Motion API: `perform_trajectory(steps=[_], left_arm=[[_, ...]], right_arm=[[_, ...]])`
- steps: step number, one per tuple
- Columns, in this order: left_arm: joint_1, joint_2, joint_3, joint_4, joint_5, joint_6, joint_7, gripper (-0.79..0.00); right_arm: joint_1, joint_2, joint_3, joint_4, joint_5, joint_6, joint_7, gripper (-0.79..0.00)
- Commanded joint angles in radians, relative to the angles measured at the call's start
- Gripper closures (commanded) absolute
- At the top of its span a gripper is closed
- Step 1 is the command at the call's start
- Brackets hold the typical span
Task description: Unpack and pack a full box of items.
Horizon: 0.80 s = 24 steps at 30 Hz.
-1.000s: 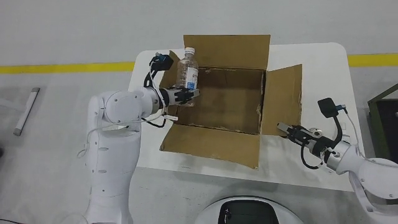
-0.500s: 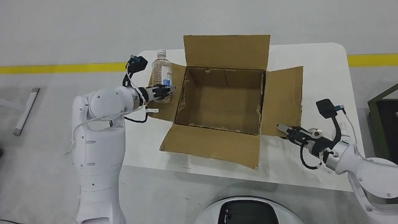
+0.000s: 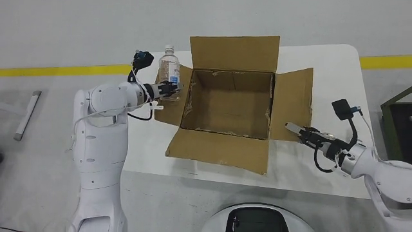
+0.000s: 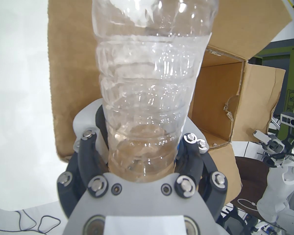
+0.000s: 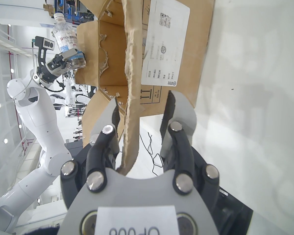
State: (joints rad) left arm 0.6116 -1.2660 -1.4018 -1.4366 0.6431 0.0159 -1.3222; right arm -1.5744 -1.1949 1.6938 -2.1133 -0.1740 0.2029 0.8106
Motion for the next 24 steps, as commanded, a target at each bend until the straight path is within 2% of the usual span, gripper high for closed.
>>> perform_trajectory(steps=[1, 5, 20, 24], left_arm=[[0.011, -0.001, 0.022, -0.058, -0.018, 0.010, -0.012, 0.000], [0.031, -0.001, 0.065, -0.145, -0.038, 0.031, -0.033, 0.000], [0.035, -0.001, 0.066, -0.146, -0.038, 0.029, -0.027, 0.000], [0.050, 0.001, 0.082, -0.201, -0.045, 0.062, -0.005, 0.000]], right_arm=[[-0.009, 0.002, 0.024, -0.012, 0.019, 0.002, -0.006, -0.785], [-0.031, 0.006, 0.082, -0.043, 0.039, -0.010, -0.027, -0.785], [-0.038, 0.007, 0.092, -0.049, 0.043, -0.014, -0.028, -0.785], [-0.038, 0.007, 0.092, -0.049, 0.043, -0.014, -0.028, -0.785]])
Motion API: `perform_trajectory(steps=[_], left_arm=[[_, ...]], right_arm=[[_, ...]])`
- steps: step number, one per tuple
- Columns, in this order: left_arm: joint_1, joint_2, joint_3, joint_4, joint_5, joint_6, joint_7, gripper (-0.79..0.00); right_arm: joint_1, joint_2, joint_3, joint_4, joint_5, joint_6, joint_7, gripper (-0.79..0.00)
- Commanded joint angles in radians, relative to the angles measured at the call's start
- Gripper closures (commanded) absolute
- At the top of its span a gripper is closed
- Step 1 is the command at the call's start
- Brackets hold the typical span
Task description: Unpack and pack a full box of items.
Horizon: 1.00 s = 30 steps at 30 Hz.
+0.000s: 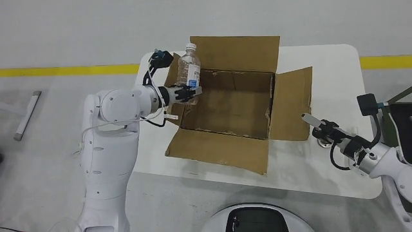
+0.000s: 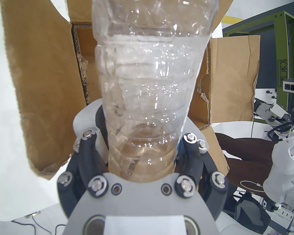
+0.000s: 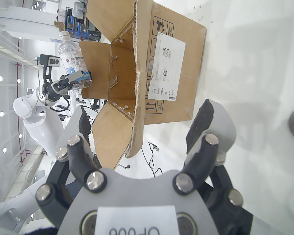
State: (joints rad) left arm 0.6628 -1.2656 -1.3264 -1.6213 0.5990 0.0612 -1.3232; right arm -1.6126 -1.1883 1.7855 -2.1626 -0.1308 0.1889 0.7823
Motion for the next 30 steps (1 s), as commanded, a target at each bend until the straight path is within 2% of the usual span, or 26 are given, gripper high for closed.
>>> perform_trajectory(steps=[1, 3, 8, 11, 16, 30], left_arm=[[-0.003, -0.001, 0.016, -0.033, -0.018, 0.030, -0.008, 0.000], [-0.015, -0.004, 0.037, -0.039, -0.045, 0.060, -0.020, 0.000], [-0.071, -0.019, 0.146, 0.020, -0.094, 0.147, -0.070, 0.000], [-0.107, -0.035, 0.247, 0.106, -0.076, 0.203, -0.052, 0.000], [-0.179, -0.070, 0.372, 0.316, -0.089, 0.256, -0.005, 0.000], [-0.175, -0.070, 0.372, 0.318, -0.085, 0.255, 0.004, 0.000]], right_arm=[[0.000, 0.000, 0.000, 0.000, 0.000, 0.000, 0.000, -0.785], [0.000, 0.000, 0.000, 0.000, 0.000, 0.000, 0.000, -0.785], [0.000, 0.000, 0.000, 0.000, 0.000, 0.000, 0.000, -0.785], [0.000, 0.000, 0.000, 0.000, 0.000, 0.000, 0.000, -0.785], [-0.008, 0.001, 0.006, -0.010, -0.019, -0.007, -0.034, -0.785], [-0.017, 0.012, 0.061, -0.107, -0.063, 0.039, -0.083, -0.785]])
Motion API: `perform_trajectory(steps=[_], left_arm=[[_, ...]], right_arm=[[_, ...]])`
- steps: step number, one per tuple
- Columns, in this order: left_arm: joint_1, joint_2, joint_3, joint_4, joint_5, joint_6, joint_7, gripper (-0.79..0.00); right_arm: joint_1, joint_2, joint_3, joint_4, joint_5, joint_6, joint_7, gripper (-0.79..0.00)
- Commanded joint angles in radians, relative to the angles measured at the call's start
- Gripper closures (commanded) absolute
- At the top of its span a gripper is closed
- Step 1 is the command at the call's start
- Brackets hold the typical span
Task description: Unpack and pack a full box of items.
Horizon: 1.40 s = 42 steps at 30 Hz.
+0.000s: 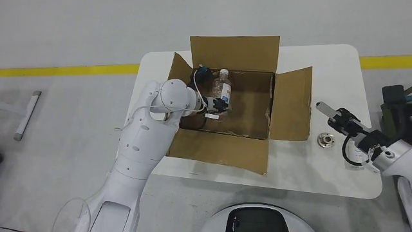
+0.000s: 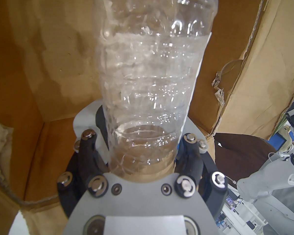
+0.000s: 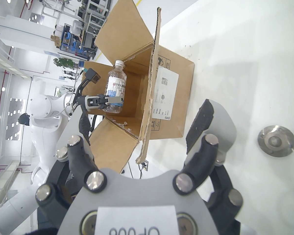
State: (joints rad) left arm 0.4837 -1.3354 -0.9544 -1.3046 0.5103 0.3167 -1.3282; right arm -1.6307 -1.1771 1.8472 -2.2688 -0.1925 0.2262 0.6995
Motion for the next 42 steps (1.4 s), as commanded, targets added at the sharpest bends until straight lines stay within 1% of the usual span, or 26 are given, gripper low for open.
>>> perform_trajectory(steps=[1, 3, 7, 11, 14, 18, 19, 20, 21, 22, 25, 28, 31, 33, 35, 36, 38, 41, 42], left_arm=[[0.015, 0.001, 0.013, 0.014, 0.041, 0.010, 0.034, 0.000], [0.022, -0.002, 0.047, 0.016, 0.087, 0.034, 0.047, 0.000], [0.011, -0.017, 0.111, 0.068, 0.122, 0.079, 0.034, 0.000], [-0.014, -0.036, 0.164, 0.150, 0.145, 0.107, 0.046, 0.000], [-0.041, -0.053, 0.191, 0.213, 0.145, 0.117, 0.058, 0.000], [-0.074, -0.077, 0.222, 0.275, 0.127, 0.120, 0.070, 0.000], [-0.081, -0.082, 0.229, 0.293, 0.124, 0.121, 0.072, -0.108], [-0.090, -0.088, 0.238, 0.311, 0.126, 0.126, 0.073, -0.262], [-0.098, -0.094, 0.248, 0.325, 0.128, 0.127, 0.075, -0.671], [-0.104, -0.100, 0.254, 0.342, 0.123, 0.129, 0.072, -0.785], [-0.125, -0.116, 0.269, 0.384, 0.112, 0.128, 0.076, -0.785], [-0.140, -0.130, 0.279, 0.424, 0.102, 0.121, 0.084, -0.785], [-0.152, -0.140, 0.281, 0.452, 0.093, 0.113, 0.093, -0.785], [-0.158, -0.143, 0.276, 0.459, 0.085, 0.107, 0.105, -0.785], [-0.161, -0.143, 0.264, 0.450, 0.077, 0.093, 0.118, -0.785], [-0.162, -0.141, 0.257, 0.437, 0.079, 0.083, 0.124, -0.785], [-0.155, -0.132, 0.234, 0.405, 0.077, 0.071, 0.136, -0.785], [-0.133, -0.108, 0.186, 0.319, 0.099, 0.057, 0.152, -0.785], [-0.118, -0.098, 0.167, 0.281, 0.109, 0.055, 0.152, -0.785]], right_arm=[[0.003, 0.001, -0.003, -0.001, -0.004, 0.004, 0.001, -0.785], [0.007, 0.003, -0.008, -0.008, -0.019, 0.007, 0.003, -0.785], [0.011, 0.006, -0.016, -0.019, -0.032, 0.016, 0.003, -0.785], [0.009, 0.008, -0.023, -0.028, -0.035, 0.021, -0.002, -0.785], [0.002, 0.010, -0.028, -0.033, -0.043, 0.021, -0.008, -0.785], [-0.008, 0.012, -0.032, -0.038, -0.050, 0.021, -0.013, -0.785], [-0.011, 0.012, -0.032, -0.039, -0.052, 0.022, -0.013, -0.785], [-0.013, 0.013, -0.032, -0.040, -0.056, 0.024, -0.013, -0.785], [-0.016, 0.014, -0.030, -0.041, -0.070, 0.028, -0.012, -0.785], [-0.019, 0.015, -0.031, -0.042, -0.084, 0.035, -0.010, -0.785], [-0.027, 0.019, -0.028, -0.050, -0.150, 0.073, 0.003, -0.785], [-0.037, 0.027, -0.018, -0.063, -0.270, 0.152, 0.044, -0.785], [-0.042, 0.041, -0.007, -0.080, -0.449, 0.230, 0.141, -0.785], [-0.037, 0.051, -0.011, -0.081, -0.555, 0.243, 0.226, -0.785], [-0.027, 0.064, -0.018, -0.081, -0.684, 0.226, 0.336, -0.785], [-0.016, 0.069, -0.022, -0.081, -0.743, 0.227, 0.373, -0.785], [-0.003, 0.080, -0.051, -0.075, -0.866, 0.192, 0.483, -0.785], [0.044, 0.087, -0.106, -0.049, -1.004, 0.178, 0.559, -0.785], [0.053, 0.087, -0.121, -0.044, -1.024, 0.180, 0.571, -0.785]])
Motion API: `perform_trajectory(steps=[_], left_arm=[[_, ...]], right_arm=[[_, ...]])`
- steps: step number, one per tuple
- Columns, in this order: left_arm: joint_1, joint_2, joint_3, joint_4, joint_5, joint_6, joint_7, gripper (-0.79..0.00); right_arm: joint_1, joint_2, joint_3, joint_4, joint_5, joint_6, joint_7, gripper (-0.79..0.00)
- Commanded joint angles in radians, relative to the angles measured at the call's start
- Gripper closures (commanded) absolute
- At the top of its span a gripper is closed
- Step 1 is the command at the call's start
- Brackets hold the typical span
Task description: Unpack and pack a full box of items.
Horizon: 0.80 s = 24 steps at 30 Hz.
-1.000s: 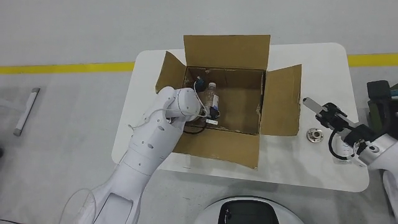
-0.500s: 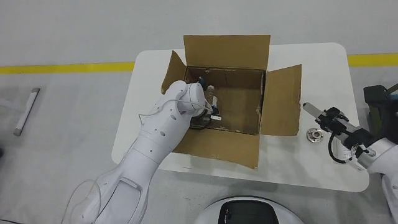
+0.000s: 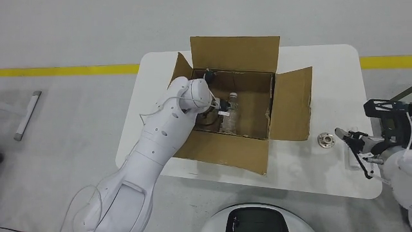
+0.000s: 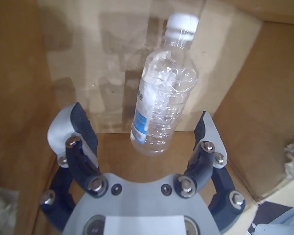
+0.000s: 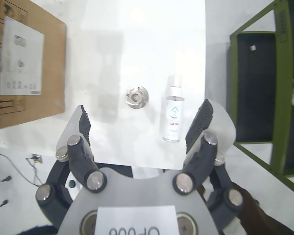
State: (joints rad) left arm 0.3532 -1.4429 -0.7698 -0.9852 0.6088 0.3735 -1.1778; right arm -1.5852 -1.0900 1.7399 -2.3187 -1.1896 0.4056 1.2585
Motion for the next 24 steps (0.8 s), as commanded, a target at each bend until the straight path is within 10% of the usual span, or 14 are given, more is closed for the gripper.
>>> perform_trajectory(steps=[1, 12, 22, 24], left_arm=[[0.031, 0.021, -0.045, -0.085, 0.013, -0.002, 0.002, -0.785], [0.346, 0.143, -0.384, -0.672, 0.161, 0.027, -0.036, -0.785], [0.387, 0.155, -0.434, -0.737, 0.177, 0.022, -0.035, -0.785], [0.387, 0.155, -0.434, -0.737, 0.177, 0.022, -0.035, -0.785]], right_arm=[[0.008, 0.000, -0.013, 0.005, -0.027, 0.001, 0.012, -0.785], [0.004, -0.001, 0.004, 0.055, -0.061, 0.001, 0.005, -0.785], [0.109, 0.008, 0.009, 0.189, -0.216, -0.090, 0.246, -0.785], [0.124, 0.006, -0.008, 0.219, -0.228, -0.107, 0.263, -0.499]])
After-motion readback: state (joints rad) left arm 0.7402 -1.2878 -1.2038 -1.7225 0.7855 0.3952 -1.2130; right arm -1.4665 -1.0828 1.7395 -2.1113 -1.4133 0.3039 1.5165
